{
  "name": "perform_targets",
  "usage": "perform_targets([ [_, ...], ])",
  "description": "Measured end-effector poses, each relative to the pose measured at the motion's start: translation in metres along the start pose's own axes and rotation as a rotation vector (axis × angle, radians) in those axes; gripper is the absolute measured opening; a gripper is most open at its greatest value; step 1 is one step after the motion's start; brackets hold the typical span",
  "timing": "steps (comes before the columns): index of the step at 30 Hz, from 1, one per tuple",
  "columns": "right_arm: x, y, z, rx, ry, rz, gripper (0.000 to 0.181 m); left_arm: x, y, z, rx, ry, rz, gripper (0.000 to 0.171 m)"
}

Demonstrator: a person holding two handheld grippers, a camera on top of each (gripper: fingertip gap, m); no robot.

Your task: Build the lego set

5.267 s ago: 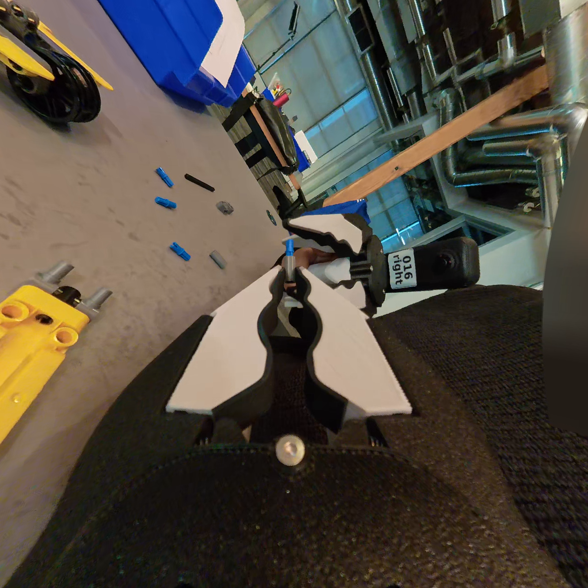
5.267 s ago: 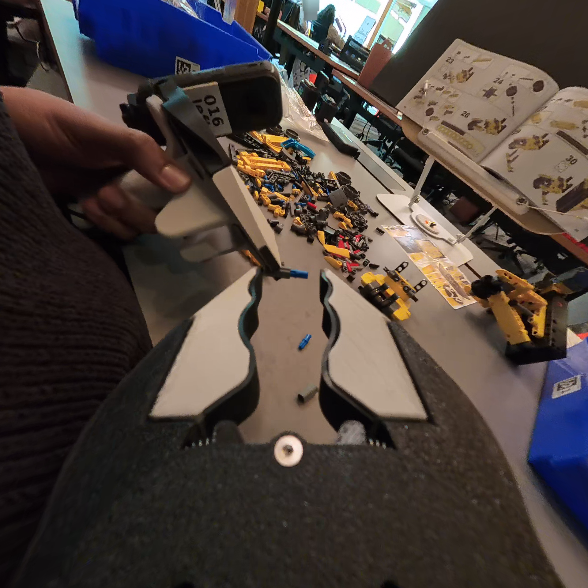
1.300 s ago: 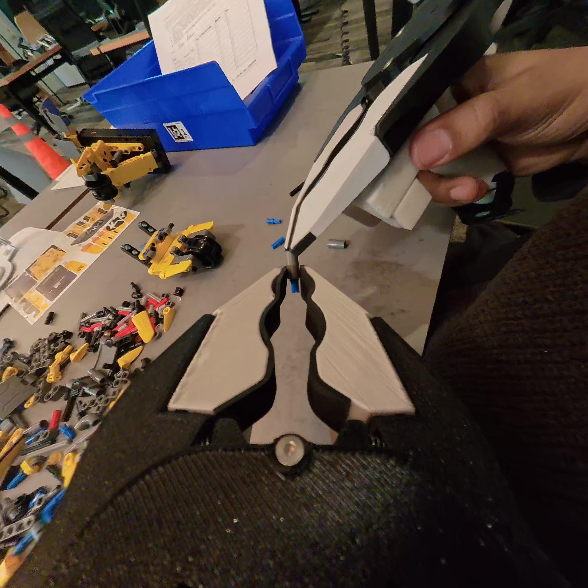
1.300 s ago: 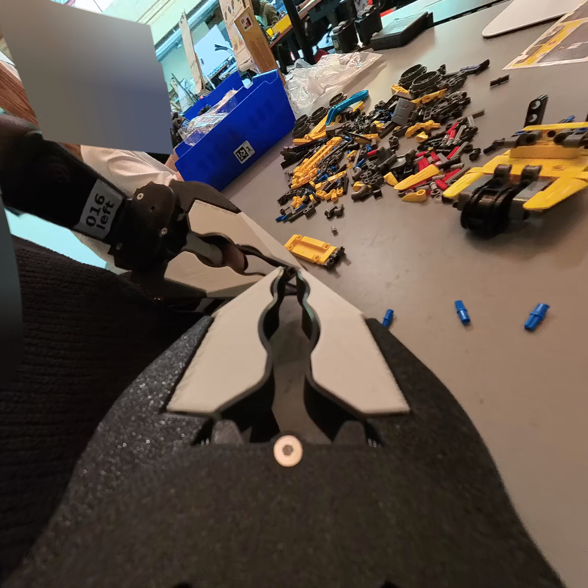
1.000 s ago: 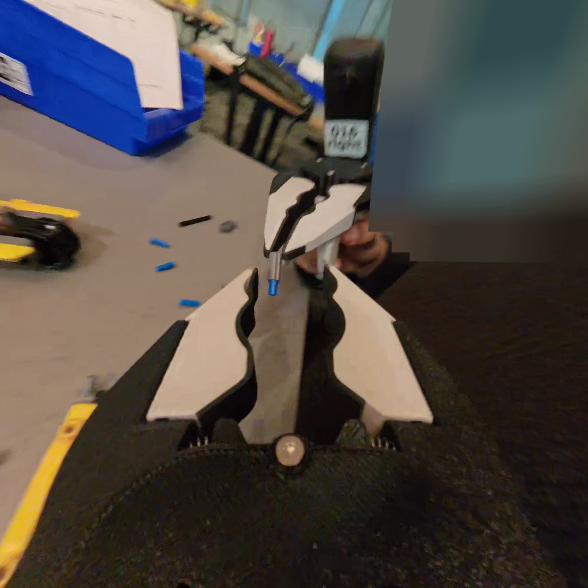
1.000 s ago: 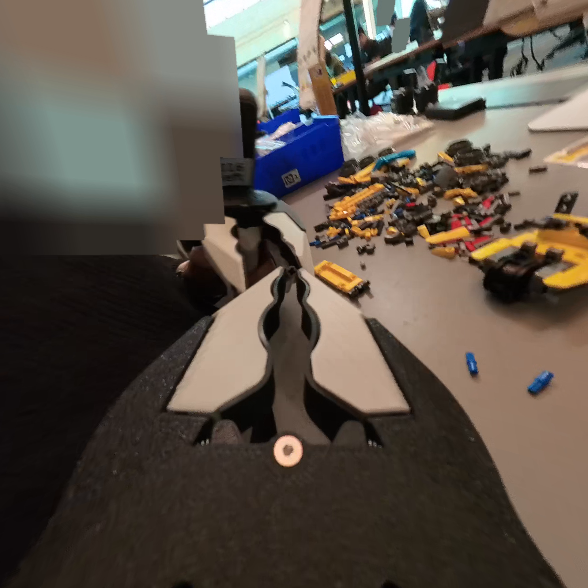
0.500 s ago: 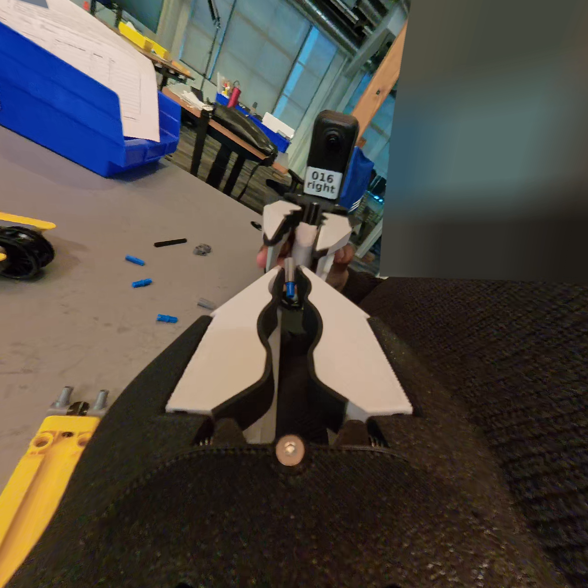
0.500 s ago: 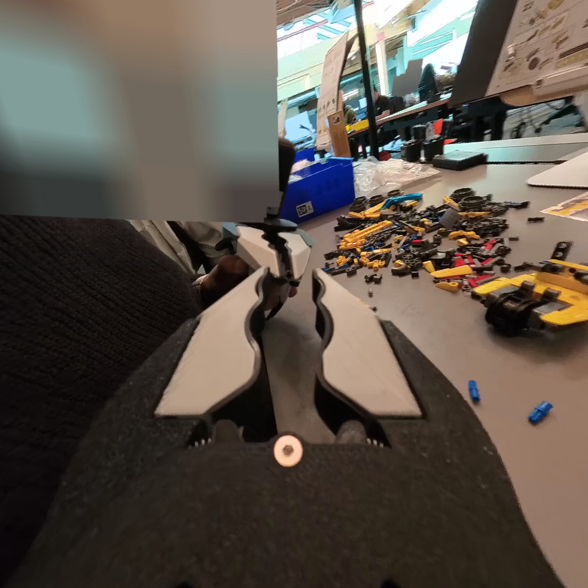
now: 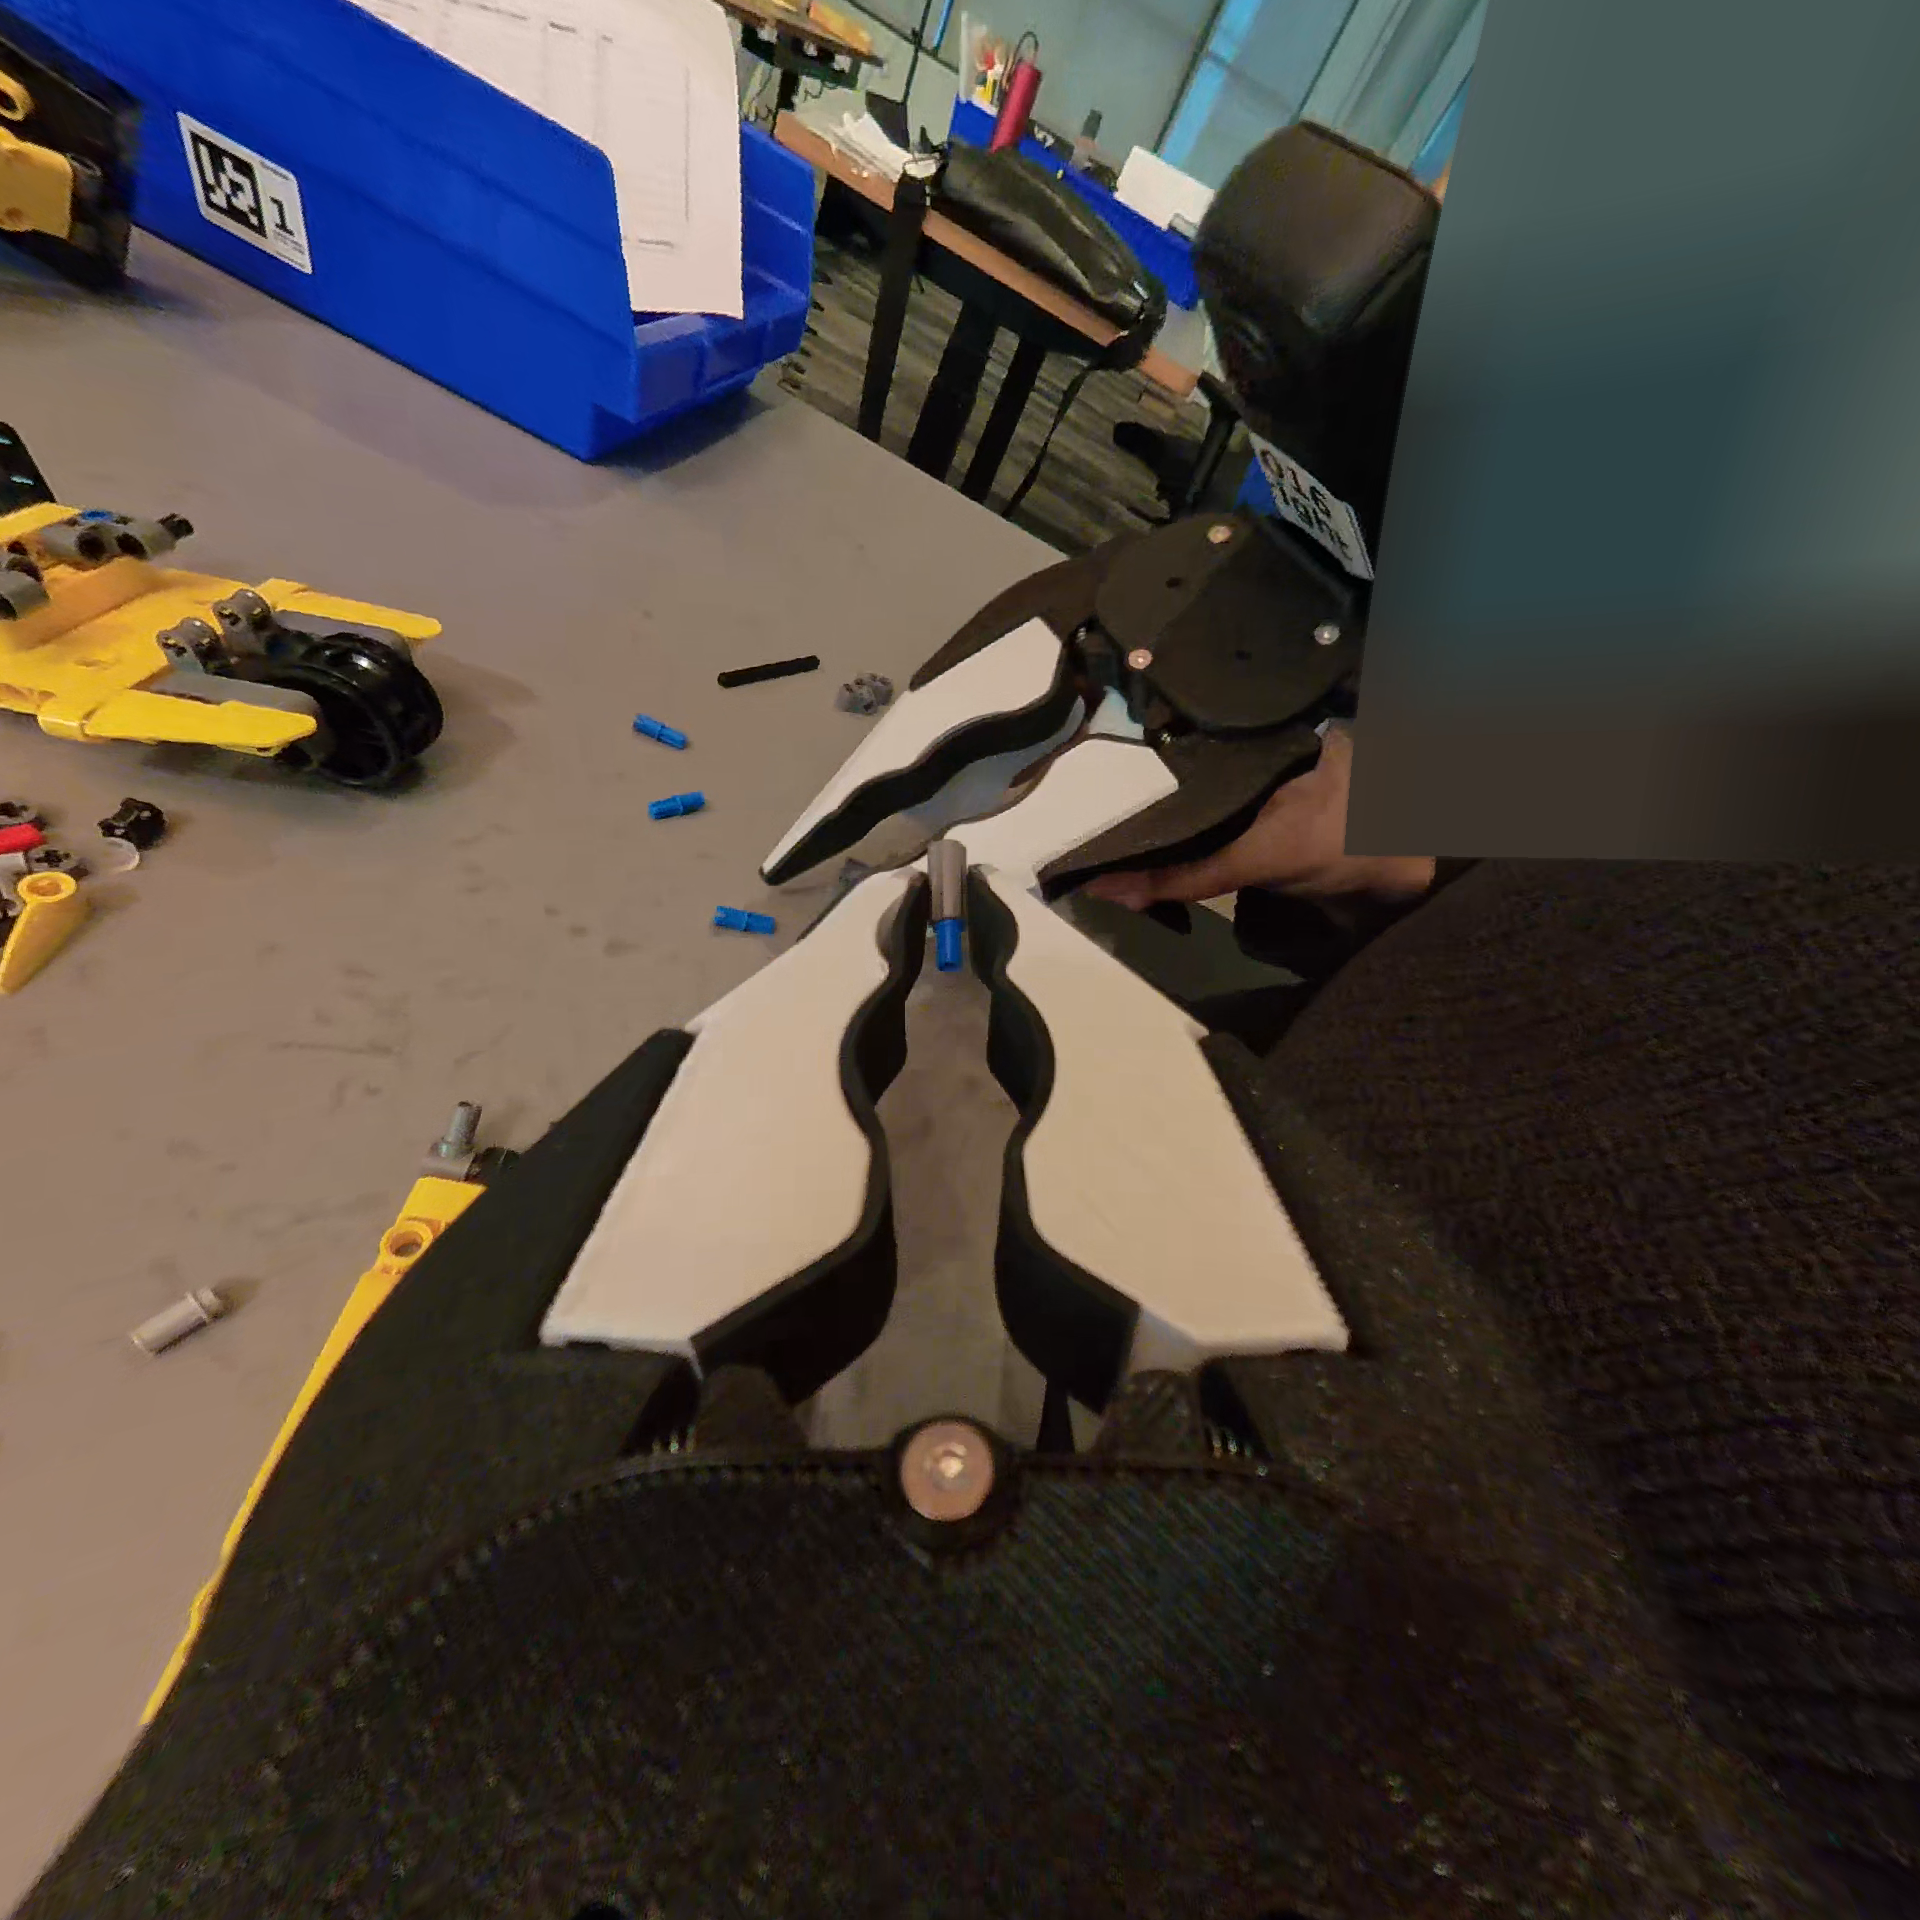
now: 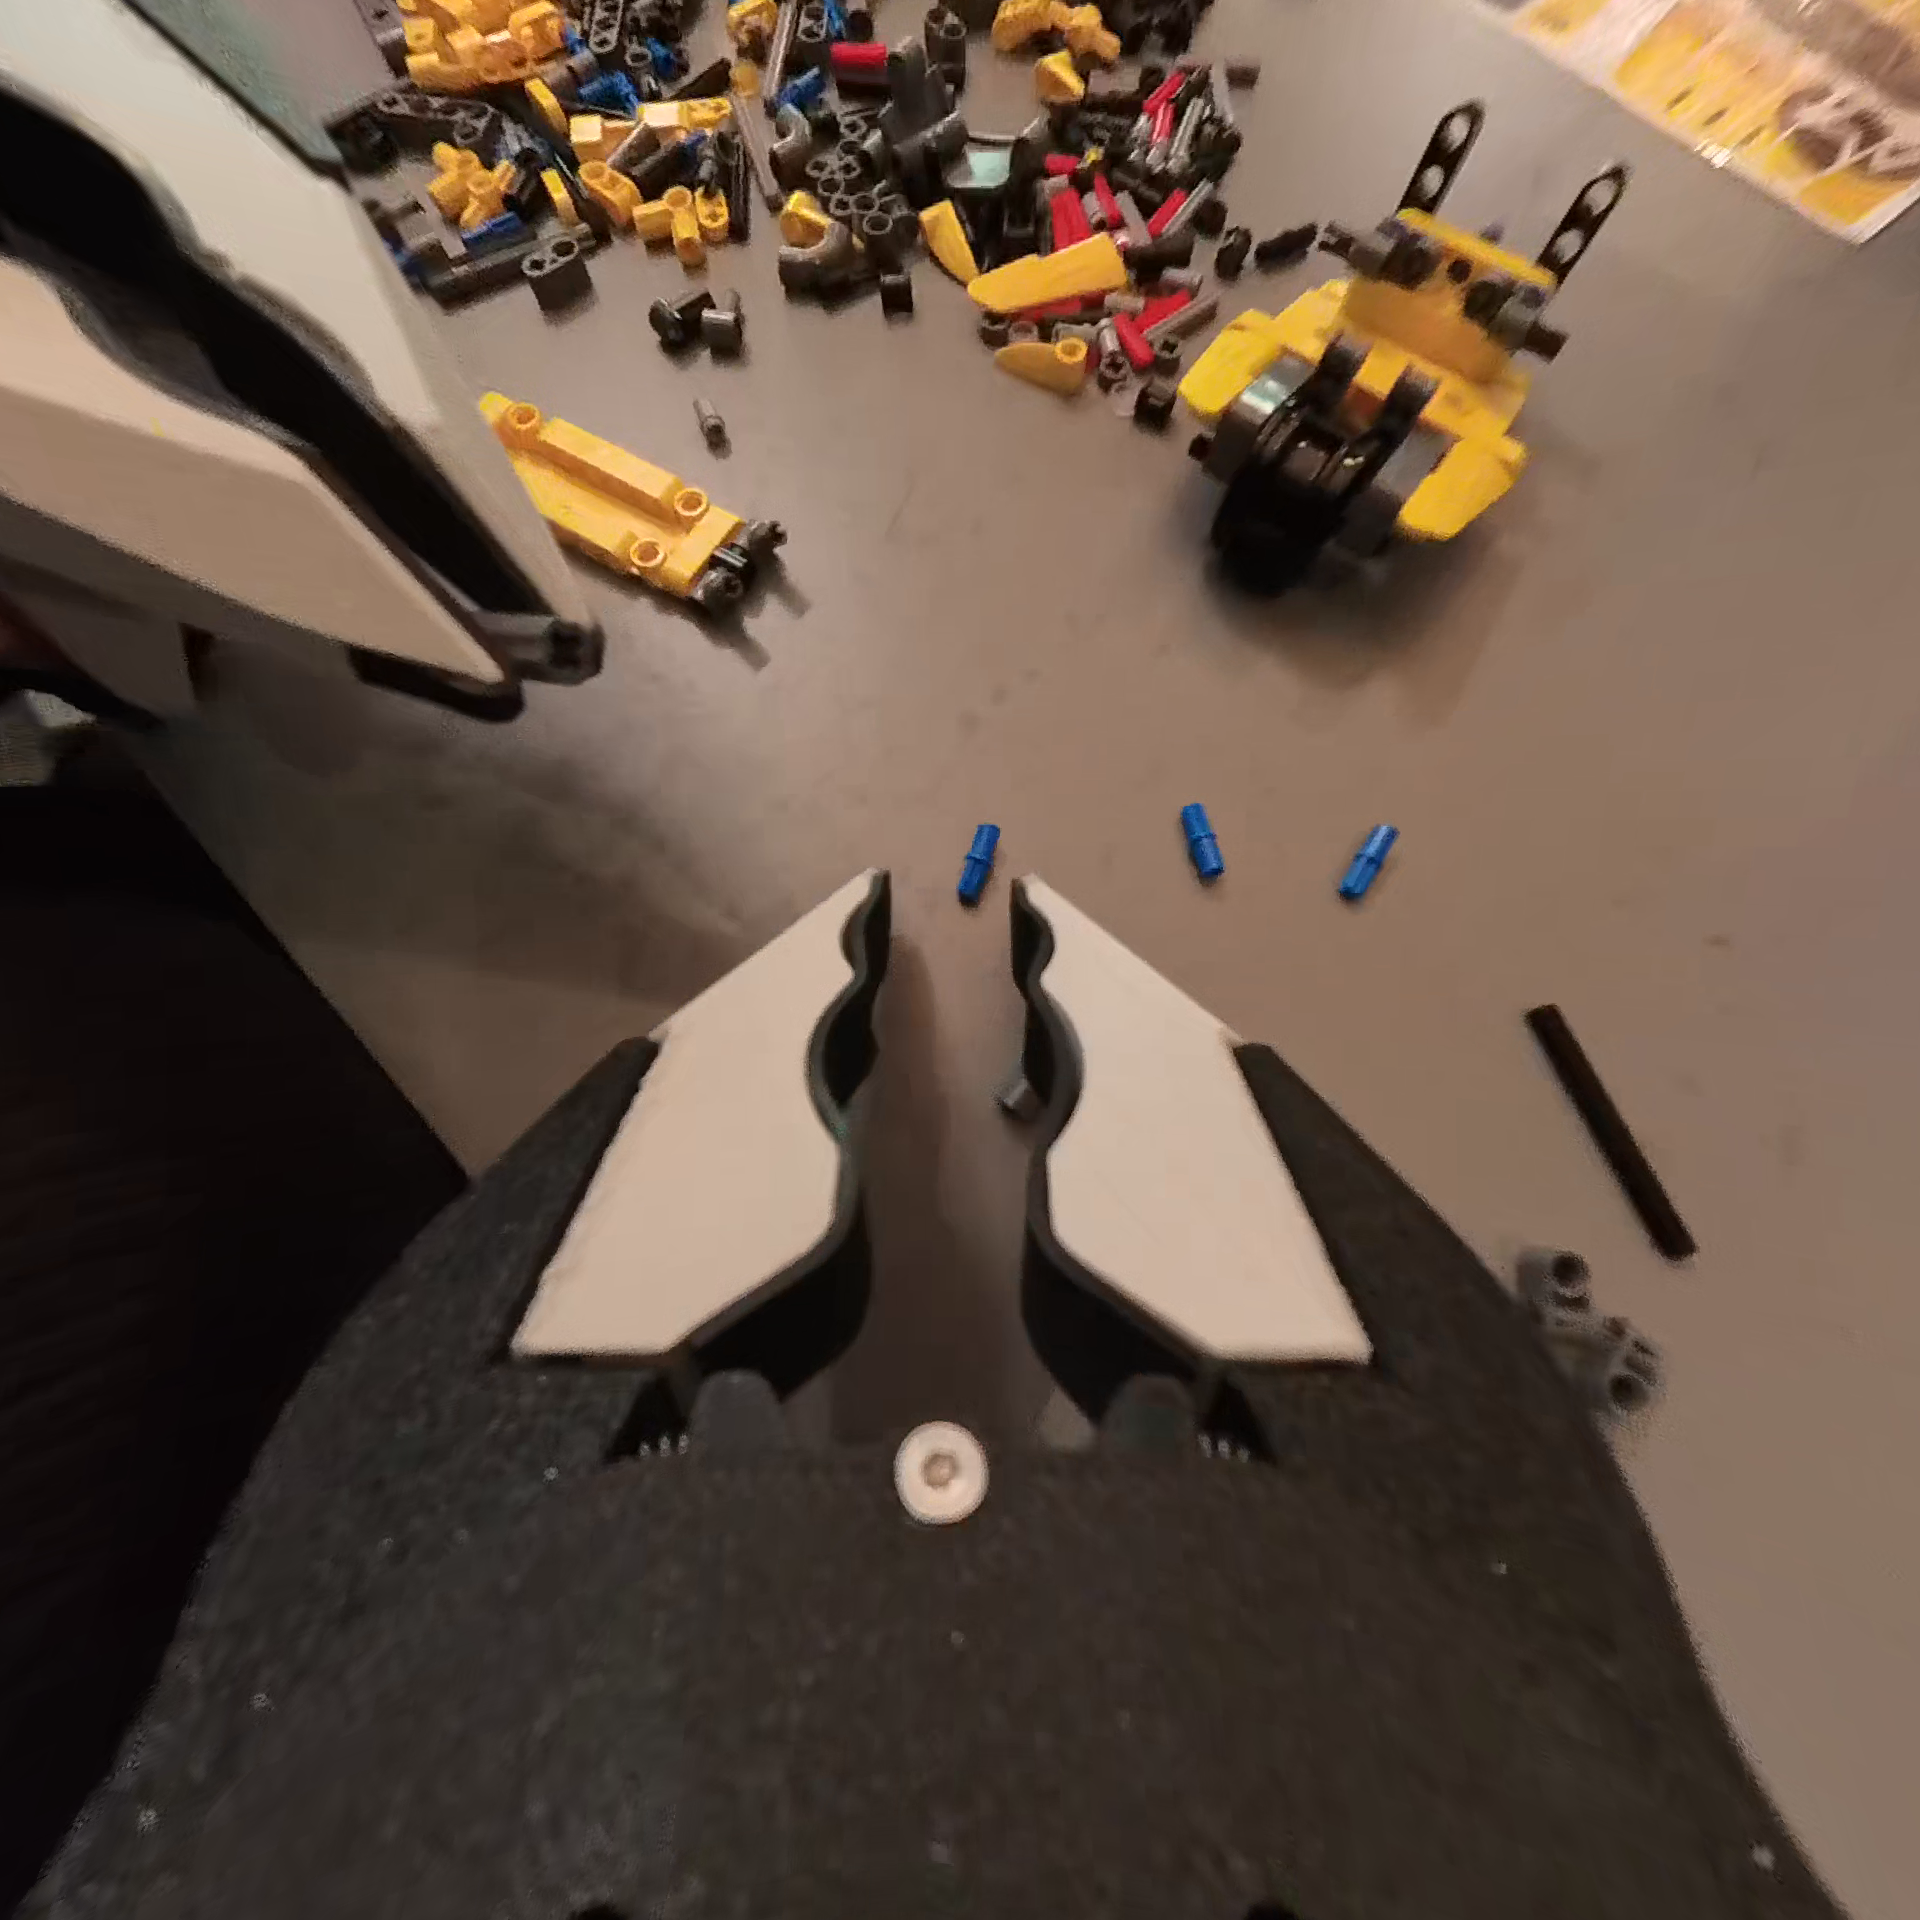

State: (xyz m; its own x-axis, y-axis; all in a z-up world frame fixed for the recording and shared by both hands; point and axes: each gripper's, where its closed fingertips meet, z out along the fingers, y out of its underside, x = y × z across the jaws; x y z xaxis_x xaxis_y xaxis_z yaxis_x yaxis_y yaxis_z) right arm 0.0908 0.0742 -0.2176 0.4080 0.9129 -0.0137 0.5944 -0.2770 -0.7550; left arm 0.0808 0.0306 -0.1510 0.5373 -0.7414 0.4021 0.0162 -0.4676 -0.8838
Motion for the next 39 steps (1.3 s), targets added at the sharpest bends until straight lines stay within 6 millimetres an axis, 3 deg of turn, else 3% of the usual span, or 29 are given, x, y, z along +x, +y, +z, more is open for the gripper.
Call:
perform_targets([
  [4,-0.004,0.001,0.003,-0.036,-0.068,0.065,0.027,-0.004,-0.001,-0.004,0.014,-0.011,-0.005,0.004],
  [20,-0.032,-0.007,0.008,-0.033,-0.184,0.013,0.028,-0.007,-0.005,-0.011,0.050,0.001,-0.037,0.004],
  [25,-0.009,-0.023,-0.003,0.009,-0.147,-0.146,0.024,-0.008,-0.005,-0.012,0.056,0.003,-0.045,0.004],
  [28,-0.003,-0.028,0.000,0.002,-0.280,-0.224,0.019,-0.008,-0.006,-0.013,0.062,0.007,-0.051,0.004],
  [32,-0.026,-0.031,0.004,-0.026,-0.561,-0.359,0.029,-0.011,-0.006,-0.014,0.061,-0.005,-0.047,0.004],
  [36,-0.023,-0.017,0.020,-0.131,-0.593,-0.544,0.035,-0.013,-0.006,-0.015,0.057,-0.008,-0.054,0.004],
  [39,-0.024,-0.009,0.021,-0.182,-0.635,-0.593,0.035,-0.015,-0.006,-0.015,0.056,-0.003,-0.063,0.004],
])
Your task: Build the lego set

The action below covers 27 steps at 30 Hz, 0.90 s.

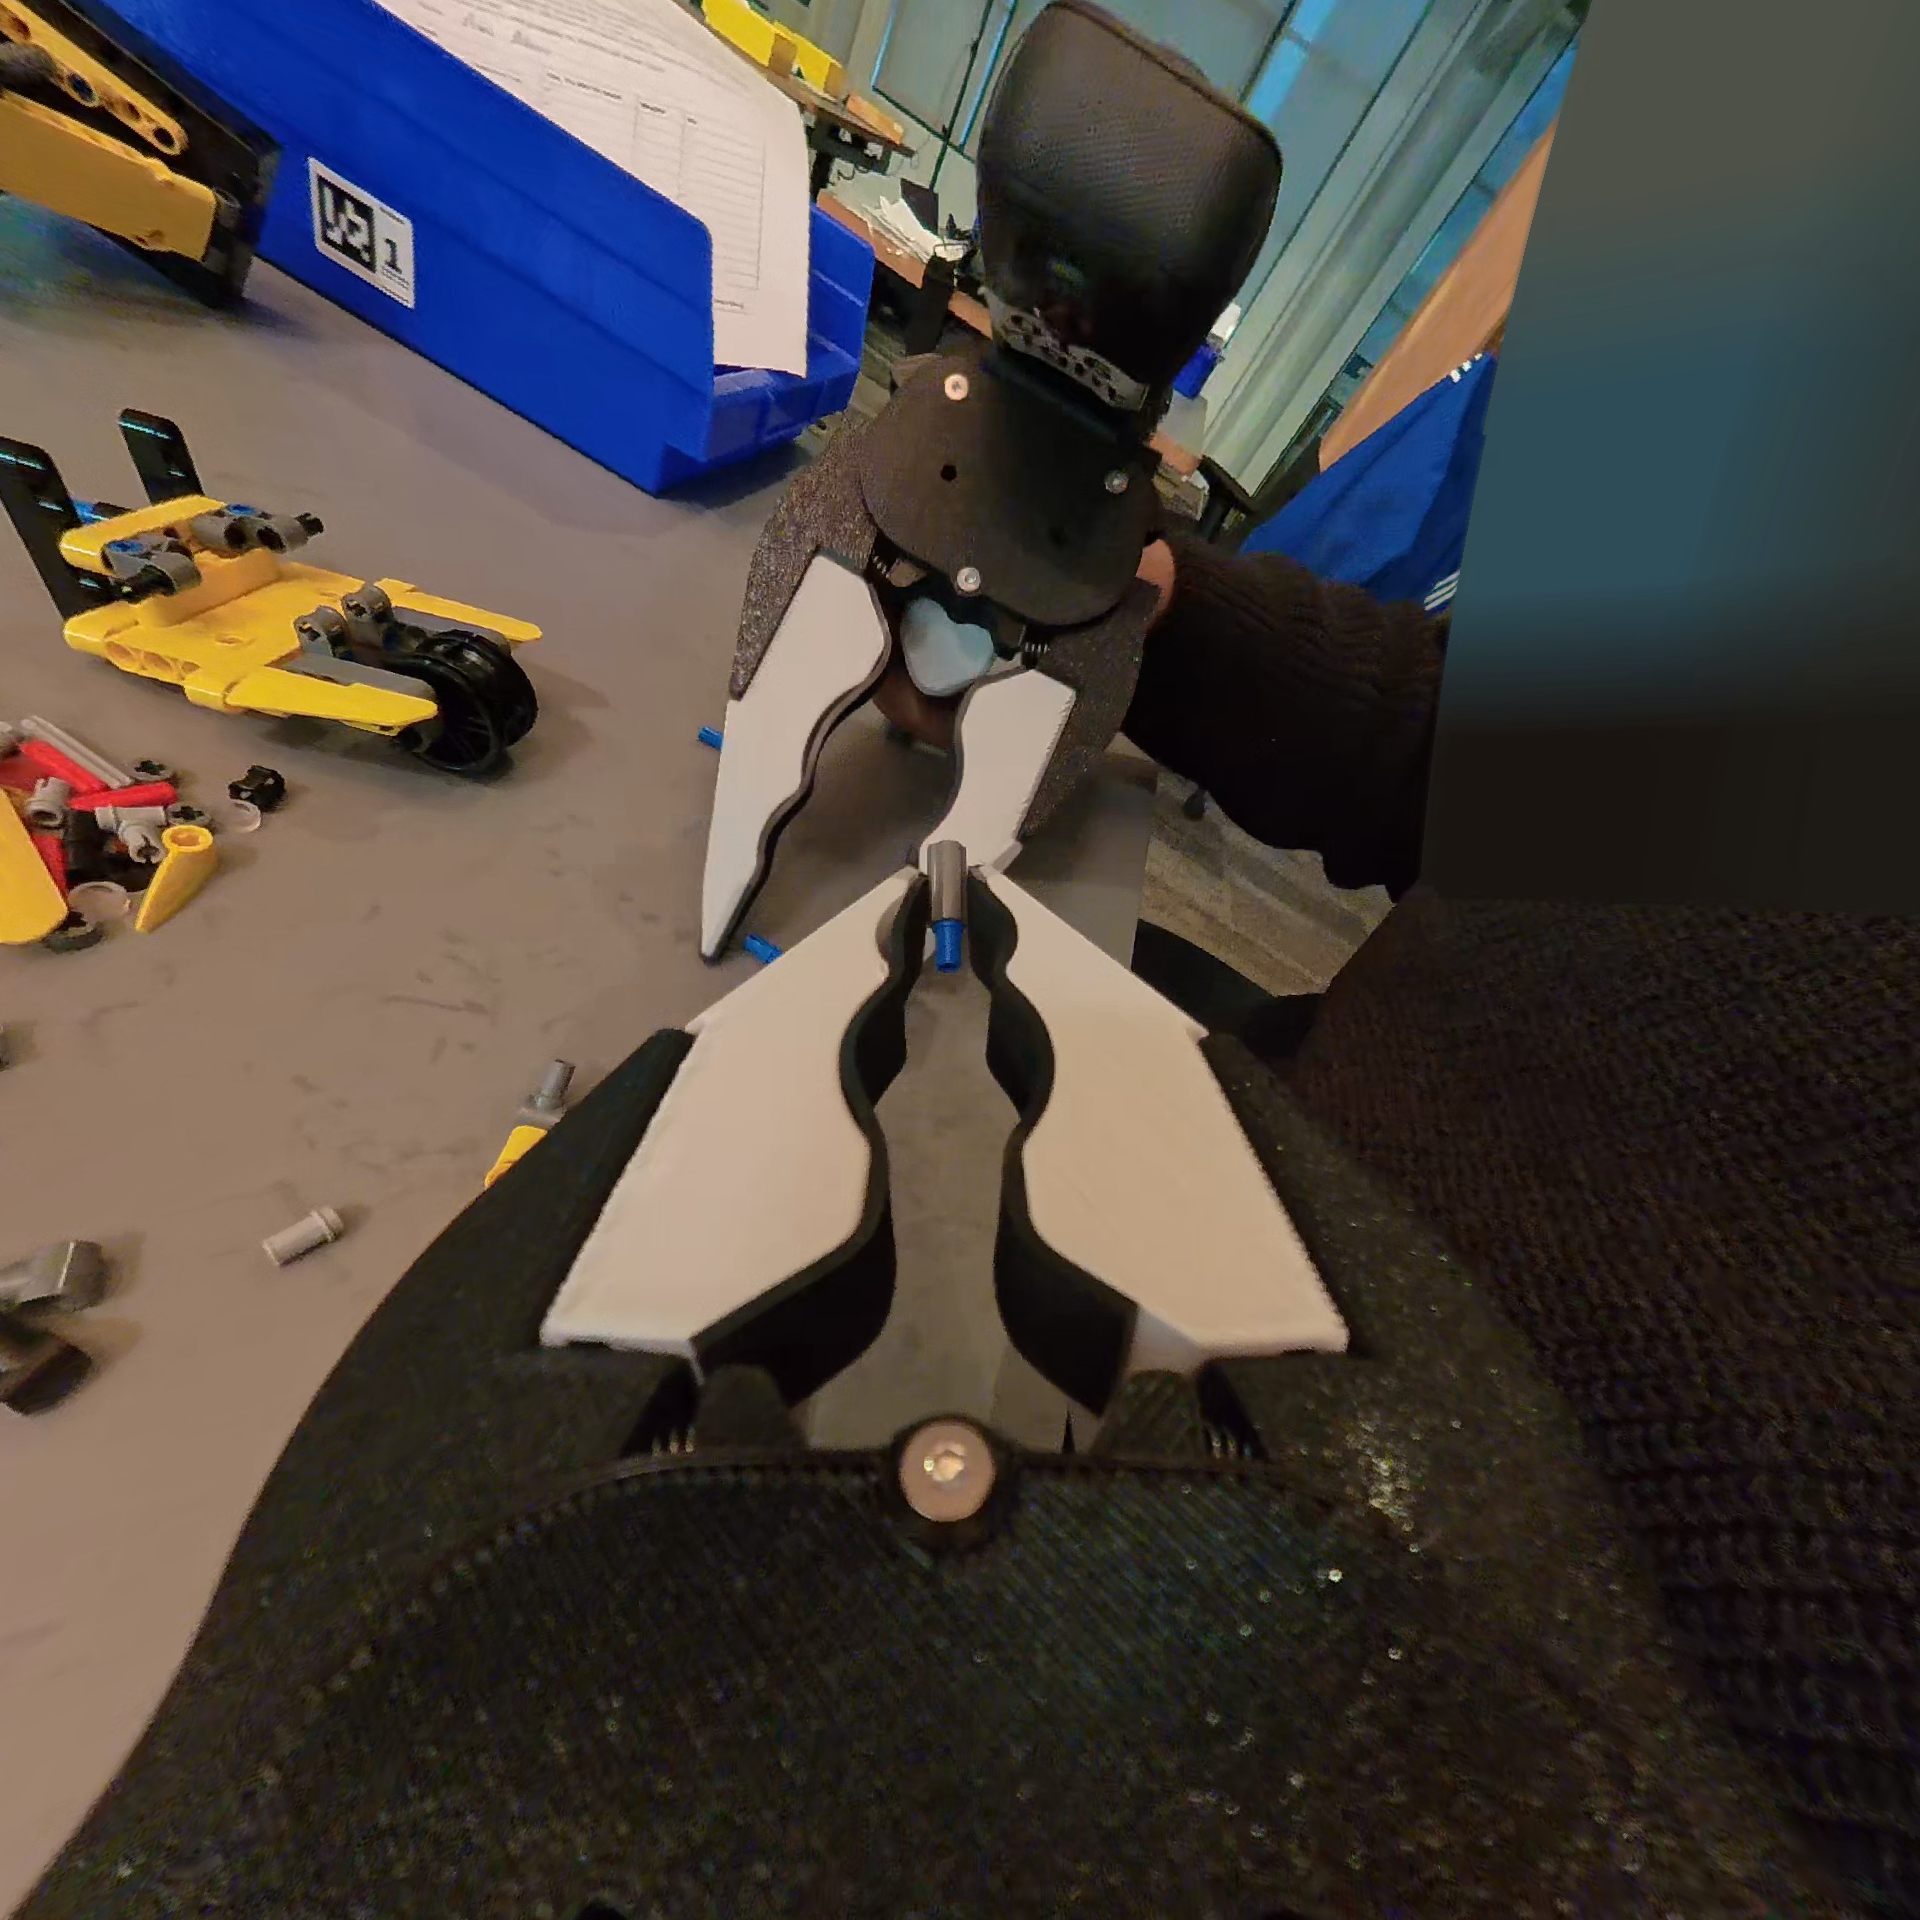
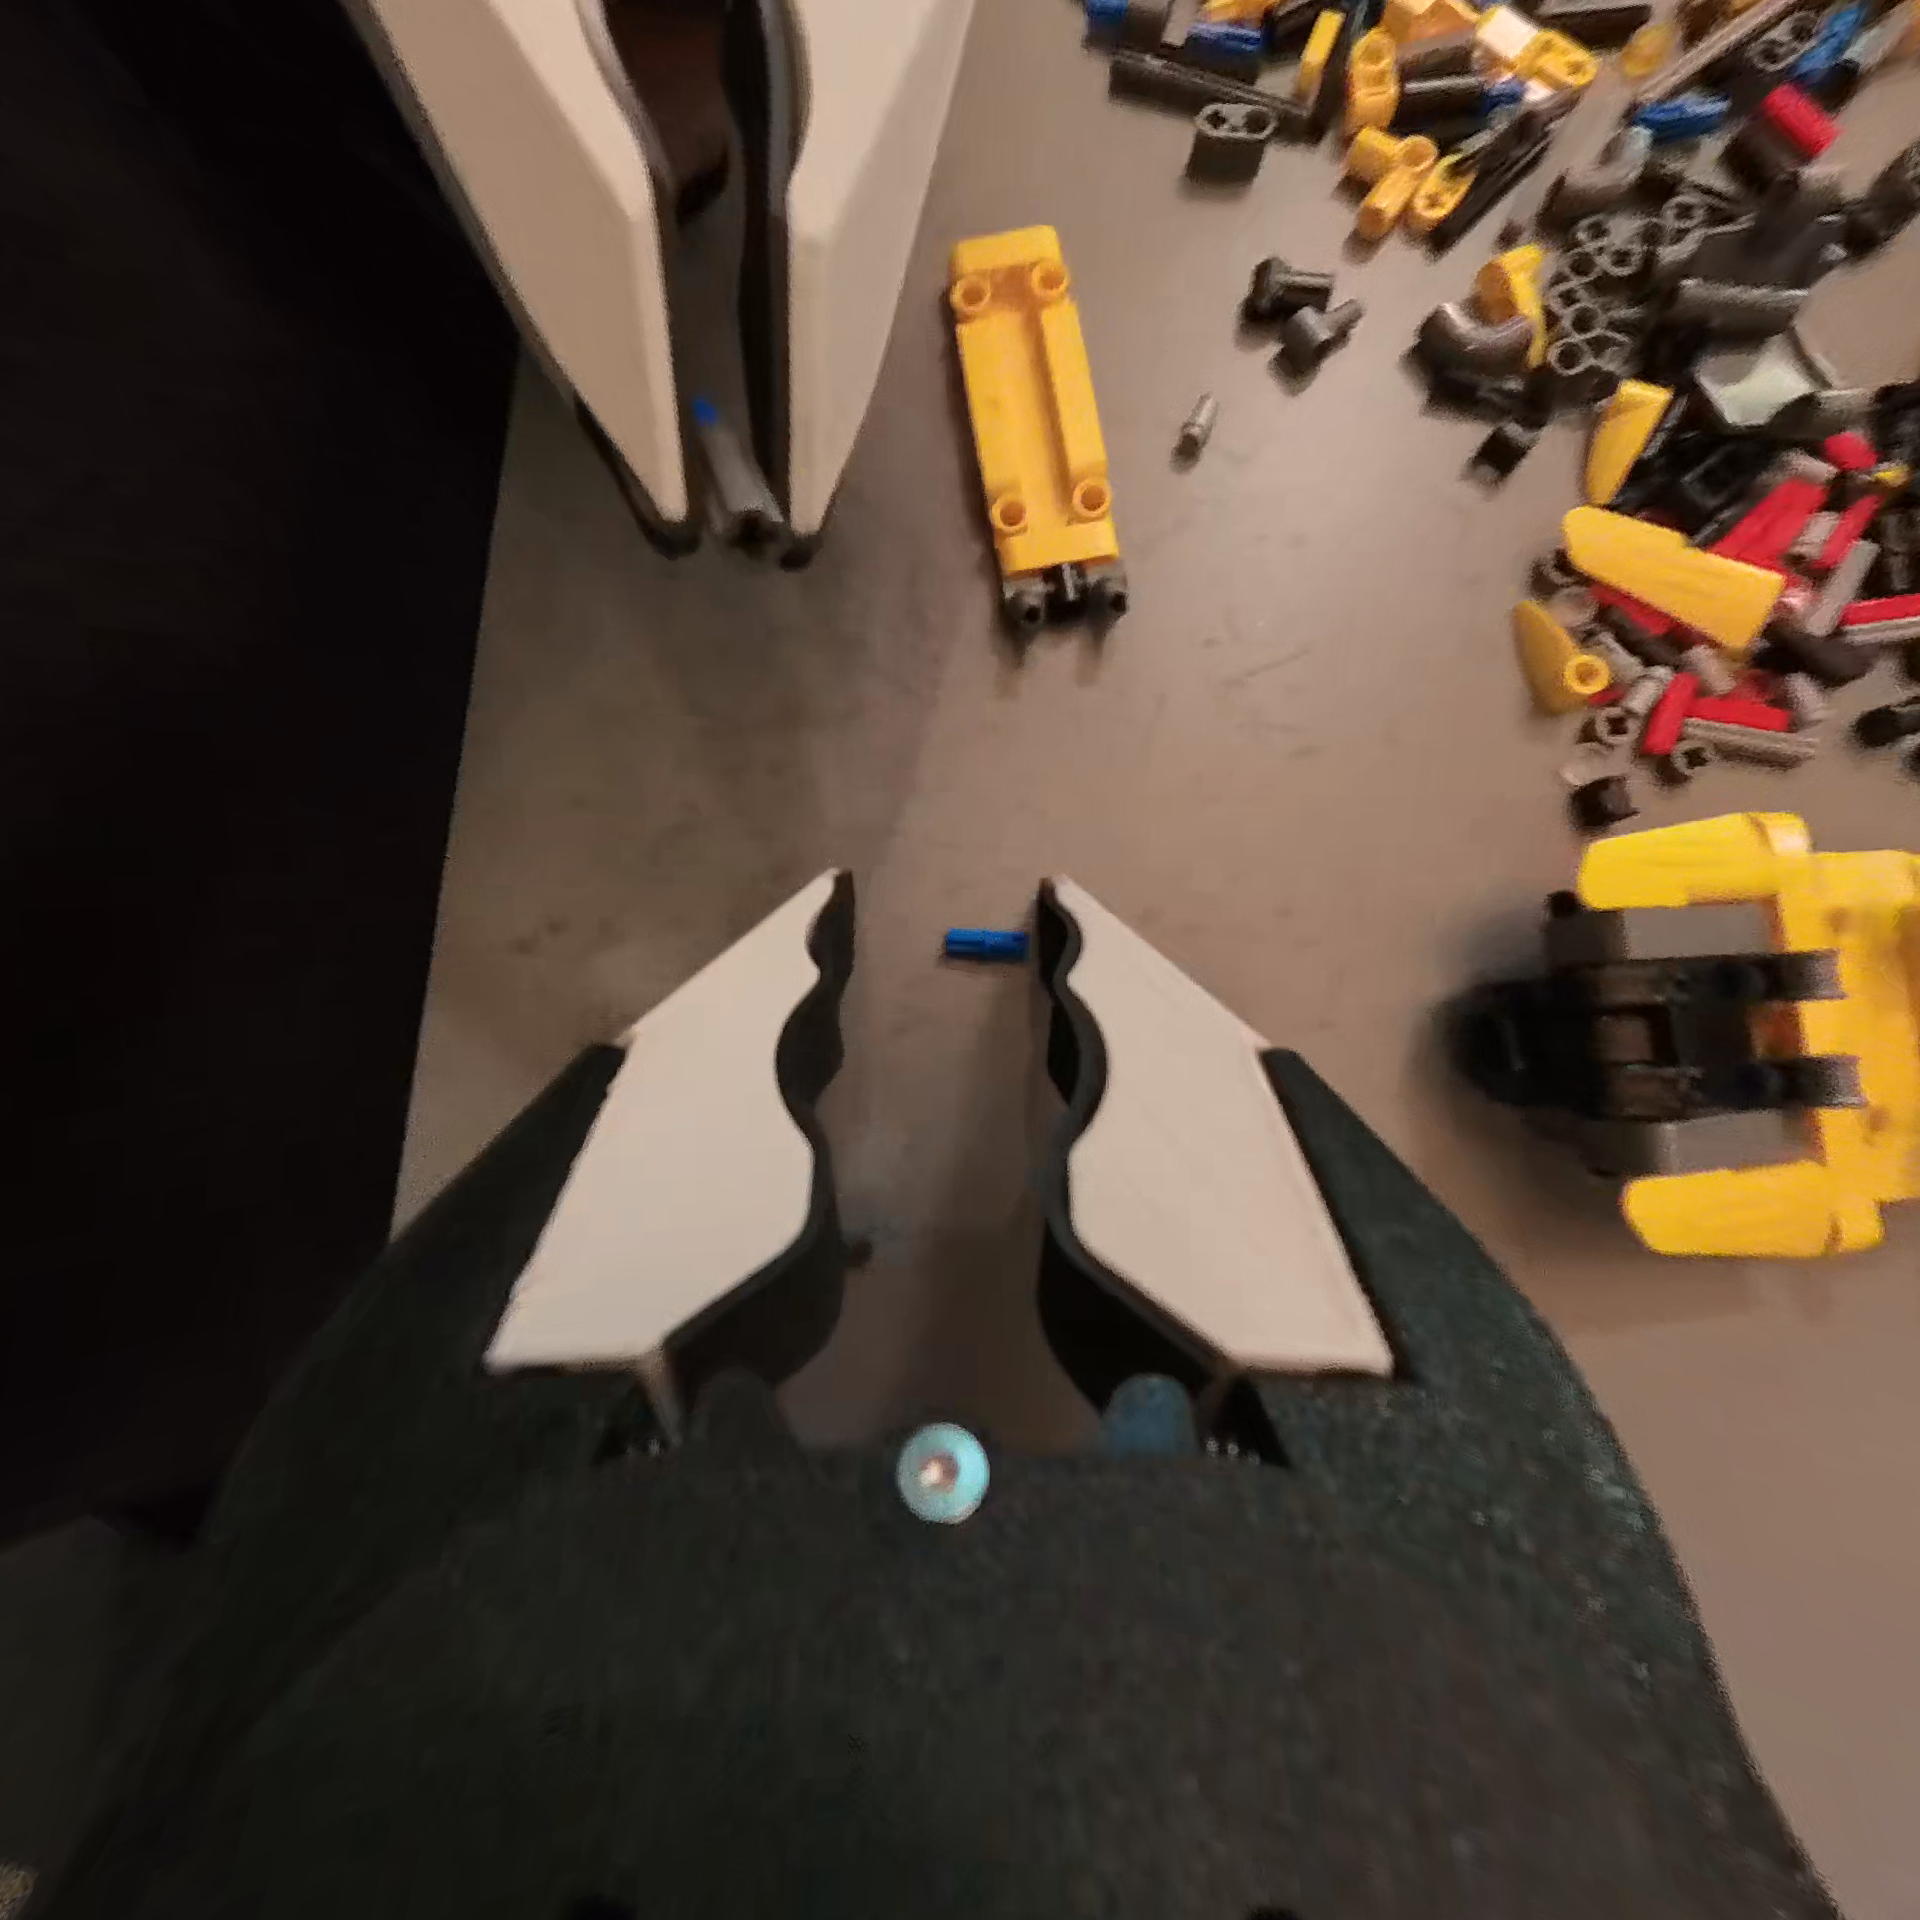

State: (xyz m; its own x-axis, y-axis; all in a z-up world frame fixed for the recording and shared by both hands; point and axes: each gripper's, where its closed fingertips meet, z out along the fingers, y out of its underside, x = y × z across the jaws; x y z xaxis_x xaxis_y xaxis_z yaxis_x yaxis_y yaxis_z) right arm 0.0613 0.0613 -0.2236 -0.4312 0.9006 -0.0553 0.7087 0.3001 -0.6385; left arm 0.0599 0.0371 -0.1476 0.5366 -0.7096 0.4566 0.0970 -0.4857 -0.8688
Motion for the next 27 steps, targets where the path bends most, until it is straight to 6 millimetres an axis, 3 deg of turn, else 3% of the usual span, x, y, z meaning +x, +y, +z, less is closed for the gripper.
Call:
perform_targets([
  [10,-0.007,0.009,-0.007,-0.012,-0.021,0.025,0.035,0.000,-0.003,-0.003,0.025,0.016,-0.024,0.004],
  [21,0.008,0.009,-0.006,0.017,0.109,0.003,0.005,0.000,-0.001,-0.002,0.016,0.011,-0.024,0.004],
  [27,0.012,0.009,-0.008,0.010,0.175,-0.005,0.004,-0.001,0.001,-0.001,-0.001,-0.001,-0.012,0.004],
])
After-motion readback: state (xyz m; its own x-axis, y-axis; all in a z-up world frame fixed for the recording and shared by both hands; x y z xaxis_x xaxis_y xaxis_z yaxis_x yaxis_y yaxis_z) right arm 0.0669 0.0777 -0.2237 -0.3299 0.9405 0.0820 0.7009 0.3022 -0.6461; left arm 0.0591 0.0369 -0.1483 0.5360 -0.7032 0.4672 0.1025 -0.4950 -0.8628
